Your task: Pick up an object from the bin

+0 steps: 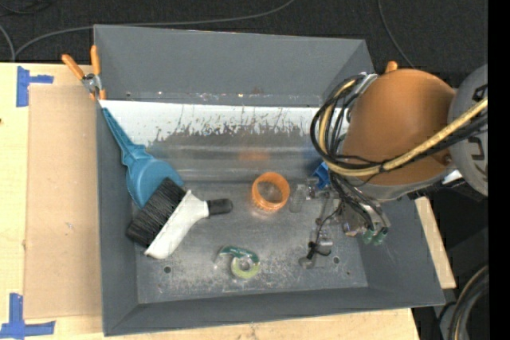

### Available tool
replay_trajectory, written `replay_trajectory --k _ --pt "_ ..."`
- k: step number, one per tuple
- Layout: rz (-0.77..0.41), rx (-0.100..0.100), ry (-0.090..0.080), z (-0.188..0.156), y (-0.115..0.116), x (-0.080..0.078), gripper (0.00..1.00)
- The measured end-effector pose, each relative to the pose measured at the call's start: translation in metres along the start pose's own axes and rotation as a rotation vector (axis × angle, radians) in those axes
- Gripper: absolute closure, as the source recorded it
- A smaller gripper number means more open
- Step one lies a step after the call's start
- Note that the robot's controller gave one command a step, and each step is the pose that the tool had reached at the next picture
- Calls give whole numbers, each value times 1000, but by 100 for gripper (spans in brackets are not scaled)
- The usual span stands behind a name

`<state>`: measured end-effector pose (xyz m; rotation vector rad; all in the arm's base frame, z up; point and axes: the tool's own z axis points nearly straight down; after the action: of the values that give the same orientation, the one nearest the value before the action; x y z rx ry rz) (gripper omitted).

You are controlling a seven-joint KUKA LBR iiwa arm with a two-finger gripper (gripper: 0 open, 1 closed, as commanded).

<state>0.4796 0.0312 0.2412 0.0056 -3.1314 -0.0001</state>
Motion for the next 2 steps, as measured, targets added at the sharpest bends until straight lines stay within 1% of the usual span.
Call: replay_trajectory --k 1,2 --pt "2 0 -7 -4 0 -1 0" --pt "9 -1 -9 133 37 1 0"
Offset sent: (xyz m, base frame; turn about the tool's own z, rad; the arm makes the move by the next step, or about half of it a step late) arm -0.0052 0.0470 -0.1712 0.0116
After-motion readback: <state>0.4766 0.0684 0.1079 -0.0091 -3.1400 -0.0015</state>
